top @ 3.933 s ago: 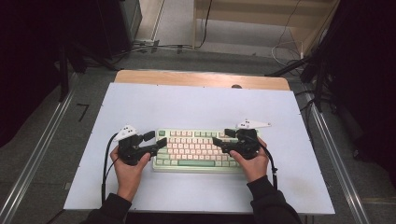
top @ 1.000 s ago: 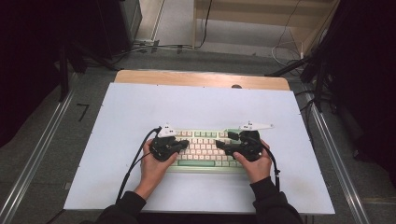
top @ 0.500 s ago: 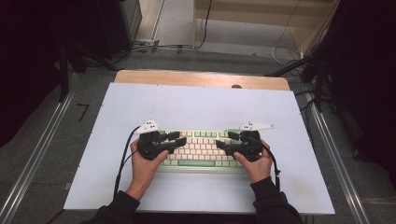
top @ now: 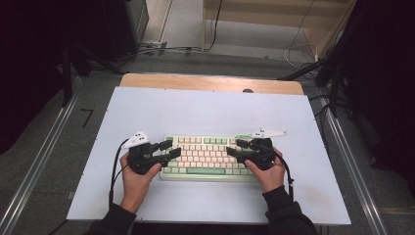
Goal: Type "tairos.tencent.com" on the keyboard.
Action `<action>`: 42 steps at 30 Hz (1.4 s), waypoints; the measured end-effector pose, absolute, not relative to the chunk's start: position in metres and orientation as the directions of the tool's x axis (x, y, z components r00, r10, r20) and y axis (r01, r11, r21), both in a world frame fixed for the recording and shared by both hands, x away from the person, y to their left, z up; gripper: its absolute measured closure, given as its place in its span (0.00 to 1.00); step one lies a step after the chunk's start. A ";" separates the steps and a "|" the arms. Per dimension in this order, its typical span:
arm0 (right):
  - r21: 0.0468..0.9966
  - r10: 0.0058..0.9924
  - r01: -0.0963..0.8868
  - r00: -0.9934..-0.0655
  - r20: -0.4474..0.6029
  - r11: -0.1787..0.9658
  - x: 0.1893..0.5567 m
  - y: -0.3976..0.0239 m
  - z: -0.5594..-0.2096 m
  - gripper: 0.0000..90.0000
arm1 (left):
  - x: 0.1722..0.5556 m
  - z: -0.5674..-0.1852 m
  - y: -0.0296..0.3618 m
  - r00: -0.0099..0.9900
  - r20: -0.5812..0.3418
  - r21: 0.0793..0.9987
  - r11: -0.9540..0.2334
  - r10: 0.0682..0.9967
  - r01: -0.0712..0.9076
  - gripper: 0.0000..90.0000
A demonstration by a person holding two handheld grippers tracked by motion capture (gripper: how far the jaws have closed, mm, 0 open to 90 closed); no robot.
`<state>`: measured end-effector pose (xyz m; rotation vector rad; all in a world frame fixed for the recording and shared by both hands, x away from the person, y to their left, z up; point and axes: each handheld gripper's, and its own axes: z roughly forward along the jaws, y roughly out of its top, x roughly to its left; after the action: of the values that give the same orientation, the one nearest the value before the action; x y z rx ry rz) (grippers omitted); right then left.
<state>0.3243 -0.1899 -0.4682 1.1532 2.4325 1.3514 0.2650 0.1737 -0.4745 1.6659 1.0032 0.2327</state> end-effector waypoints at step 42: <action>0.728 0.634 0.563 -0.738 0.231 0.391 0.332 -0.170 -0.489 0.98 | 0.251 -0.483 0.181 0.577 -0.307 0.871 -0.021 0.756 0.490 0.44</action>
<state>0.3322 -0.1699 -0.4887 1.0992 2.5488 1.2816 0.2509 0.1814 -0.4827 1.6718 1.0521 0.2917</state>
